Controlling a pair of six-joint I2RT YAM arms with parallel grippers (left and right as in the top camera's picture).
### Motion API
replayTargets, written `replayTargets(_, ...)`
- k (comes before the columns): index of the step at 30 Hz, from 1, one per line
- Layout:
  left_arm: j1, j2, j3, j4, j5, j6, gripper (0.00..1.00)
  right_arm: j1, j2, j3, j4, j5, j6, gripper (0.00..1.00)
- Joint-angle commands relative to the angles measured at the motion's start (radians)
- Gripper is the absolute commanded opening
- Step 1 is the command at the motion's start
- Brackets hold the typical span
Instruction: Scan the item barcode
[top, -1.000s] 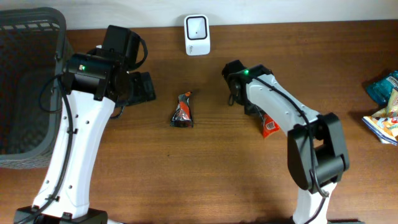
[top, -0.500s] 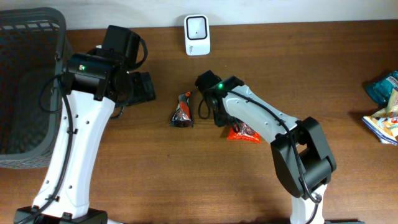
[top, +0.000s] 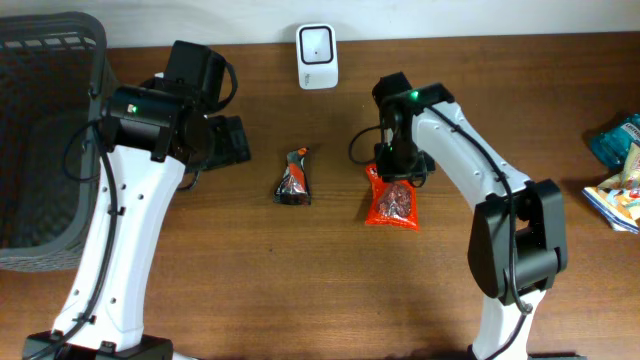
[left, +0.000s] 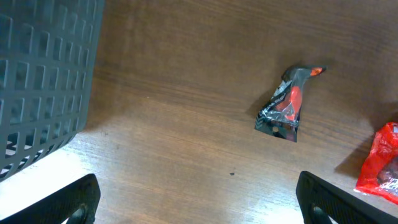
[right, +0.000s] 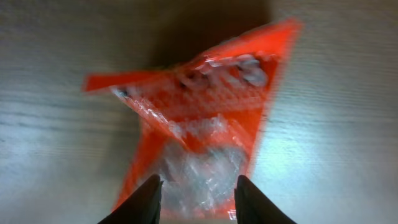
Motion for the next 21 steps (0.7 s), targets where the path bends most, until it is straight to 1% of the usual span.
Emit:
replayTargets(1,0.000,-0.004,0.003,0.000,-0.010,0.016,0.99,-0.005,0.006,-0.093,0.082,-0.016,-0.067,0.38)
replayTargets(3,0.000,-0.004,0.003,0.000,-0.010,0.016,0.99,-0.006,0.006,-0.163,0.154,0.058,-0.065,0.38)
replayTargets(4,0.000,-0.004,0.003,0.000,-0.010,0.016,0.99,-0.013,0.006,-0.187,0.156,0.128,-0.012,0.38)
replayTargets(5,0.000,-0.004,0.003,0.000,-0.010,0.016,0.99,-0.026,0.007,-0.206,0.143,0.202,0.078,0.38)
replayTargets(6,0.000,-0.004,0.003,0.000,-0.010,0.016,0.99,-0.050,0.007,-0.211,0.100,0.227,0.147,0.38)
replayTargets(8,0.000,-0.004,0.003,0.000,-0.010,0.016,0.99,-0.089,0.004,-0.208,0.013,0.221,0.219,0.39)
replayTargets(9,0.000,-0.004,0.003,0.000,-0.010,0.016,0.99,-0.103,0.004,-0.203,-0.047,0.201,0.238,0.43)
replayTargets(10,0.000,-0.004,0.003,0.000,-0.010,0.016,0.99,-0.111,0.004,-0.200,-0.099,0.155,0.238,0.49)
replayTargets(11,0.000,-0.004,0.003,0.000,-0.010,0.016,0.99,-0.111,0.002,-0.200,-0.139,0.103,0.219,0.58)
replayTargets(12,0.000,-0.004,0.003,0.000,-0.010,0.016,0.99,-0.107,0.001,-0.200,-0.149,0.047,0.170,0.67)
replayTargets(13,0.000,-0.004,0.003,0.000,-0.010,0.016,0.99,-0.106,-0.003,-0.200,-0.150,-0.009,0.129,0.73)
replayTargets(14,0.000,-0.004,0.003,0.000,-0.010,0.016,0.99,-0.106,-0.006,-0.190,-0.149,-0.064,0.087,0.75)
replayTargets(15,0.000,-0.004,0.003,0.000,-0.010,0.016,0.99,-0.107,-0.007,-0.174,-0.153,-0.070,0.059,0.75)
replayTargets(18,0.000,-0.004,0.003,0.000,-0.010,0.016,0.99,-0.109,-0.007,-0.128,-0.250,-0.050,0.056,0.75)
replayTargets(20,0.000,-0.004,0.003,0.000,-0.010,0.016,0.99,-0.109,-0.006,-0.132,-0.319,-0.018,0.057,0.75)
replayTargets(21,0.000,-0.004,0.003,0.000,-0.010,0.016,0.99,-0.106,-0.006,-0.139,-0.317,-0.044,0.057,0.73)
